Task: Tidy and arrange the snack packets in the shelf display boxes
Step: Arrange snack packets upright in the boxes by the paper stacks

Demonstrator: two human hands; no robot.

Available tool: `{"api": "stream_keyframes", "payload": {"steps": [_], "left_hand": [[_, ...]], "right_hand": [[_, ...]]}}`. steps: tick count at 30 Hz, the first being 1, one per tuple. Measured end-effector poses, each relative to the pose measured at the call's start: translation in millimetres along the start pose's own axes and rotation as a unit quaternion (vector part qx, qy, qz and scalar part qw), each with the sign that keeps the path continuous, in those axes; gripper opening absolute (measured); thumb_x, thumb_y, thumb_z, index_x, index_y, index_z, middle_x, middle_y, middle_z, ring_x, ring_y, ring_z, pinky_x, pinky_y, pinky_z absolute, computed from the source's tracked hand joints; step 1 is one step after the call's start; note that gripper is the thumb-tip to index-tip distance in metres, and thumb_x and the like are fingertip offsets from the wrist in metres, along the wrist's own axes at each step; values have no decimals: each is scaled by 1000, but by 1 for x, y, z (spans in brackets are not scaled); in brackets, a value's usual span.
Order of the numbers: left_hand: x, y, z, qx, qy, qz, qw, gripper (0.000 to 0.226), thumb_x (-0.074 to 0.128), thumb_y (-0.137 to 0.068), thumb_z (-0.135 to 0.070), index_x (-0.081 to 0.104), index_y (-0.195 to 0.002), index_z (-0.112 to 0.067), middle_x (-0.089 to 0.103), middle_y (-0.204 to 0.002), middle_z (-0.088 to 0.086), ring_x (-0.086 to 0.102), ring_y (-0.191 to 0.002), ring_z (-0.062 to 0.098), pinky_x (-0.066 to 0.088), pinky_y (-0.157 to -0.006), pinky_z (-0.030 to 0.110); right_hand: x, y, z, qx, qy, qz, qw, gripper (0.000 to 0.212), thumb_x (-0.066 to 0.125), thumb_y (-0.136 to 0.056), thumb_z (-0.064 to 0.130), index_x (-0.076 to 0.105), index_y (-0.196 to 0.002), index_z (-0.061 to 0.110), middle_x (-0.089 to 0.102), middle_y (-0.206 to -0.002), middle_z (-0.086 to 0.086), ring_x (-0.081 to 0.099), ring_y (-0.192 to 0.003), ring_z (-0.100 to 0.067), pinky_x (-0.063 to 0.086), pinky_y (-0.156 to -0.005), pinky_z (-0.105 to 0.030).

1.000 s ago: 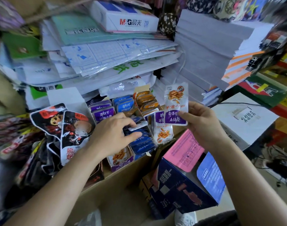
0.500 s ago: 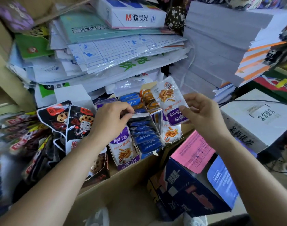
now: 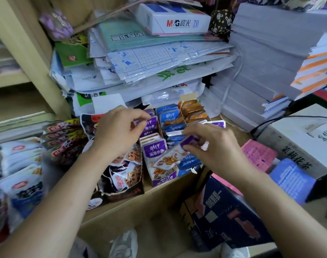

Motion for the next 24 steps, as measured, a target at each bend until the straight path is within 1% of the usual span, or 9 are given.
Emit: {"api": "stream_keyframes", "payload": {"steps": [3, 6, 8, 11, 12, 14, 17, 20, 24], "left_hand": [[17, 10, 3, 12, -19, 88, 996, 25, 62, -97, -32, 71, -119, -38, 66, -108, -6, 54, -107, 13, 43, -91, 36], [32, 22, 7, 25, -46, 170, 984, 30, 57, -98, -39, 65, -127, -44, 57, -129, -11, 39, -128, 11, 32, -108, 43], [41, 30, 4, 62, -102, 214, 969, 33, 52, -100, -44, 62, -131, -45, 54, -138, -20, 28, -139, 12, 21, -114, 45], [52, 39, 2, 99, -167, 272, 943, 44, 45, -96, -46, 55, -139, -43, 41, -149, -27, 12, -147, 14, 8, -118, 47], [51, 41, 2, 101, -157, 279, 942, 45, 47, -93, -44, 57, -137, -44, 40, -149, -29, 9, -148, 14, 5, -119, 47], [49, 44, 3, 98, -94, 292, 947, 38, 57, -92, -33, 62, -127, -47, 42, -145, -33, 5, -150, 11, 0, -120, 47], [49, 52, 6, 103, -29, 322, 941, 41, 62, -89, -24, 67, -118, -53, 47, -137, -40, 0, -148, 1, -5, -119, 42], [47, 51, 6, 118, 0, 310, 943, 36, 59, -83, -32, 70, -109, -55, 52, -129, -43, 8, -147, 0, -1, -118, 39], [29, 35, 11, 121, -11, 200, 972, 45, 54, -75, -33, 72, -116, -42, 60, -130, -26, 37, -136, 5, 15, -116, 40]], "right_hand": [[27, -5, 27, -101, 57, 12, 993, 28, 81, -81, 9, 73, -107, 11, 72, -94, -1, 64, -85, -18, 56, -71, -34], [52, -5, 38, -154, 87, 22, 984, 27, 79, -83, 5, 73, -110, 9, 72, -91, -3, 61, -82, -22, 53, -71, -35], [68, -1, 44, -166, 90, 49, 981, 34, 78, -81, 2, 72, -114, 9, 73, -94, -3, 60, -81, -21, 52, -72, -31], [75, 0, 35, -101, 21, 74, 992, 52, 82, -79, 6, 65, -127, 15, 73, -99, -1, 61, -78, -11, 54, -70, -23], [72, 0, 25, -57, -21, 74, 995, 53, 81, -80, 9, 63, -129, 19, 72, -105, 1, 62, -79, -6, 57, -70, -22], [66, 1, 8, -1, -71, 70, 995, 52, 79, -83, 11, 61, -131, 22, 67, -123, 5, 66, -91, -6, 59, -75, -22], [67, 8, 10, -33, 43, 60, 997, 45, 79, -83, 17, 66, -126, 20, 65, -128, 7, 58, -110, -14, 57, -83, -32], [75, 15, 20, -60, 77, 71, 993, 41, 80, -81, 18, 69, -120, 21, 71, -109, 6, 56, -103, -19, 52, -82, -36], [77, 21, 23, -95, 80, 91, 988, 25, 74, -84, 24, 72, -109, 24, 70, -98, 11, 54, -96, -12, 40, -80, -28]]}}
Point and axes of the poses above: each hand's wrist, its own y-axis away from the middle knuckle, its own x-axis out of the palm, z = x × y, the point moved 10 cm from there along -y, towards the middle knuckle
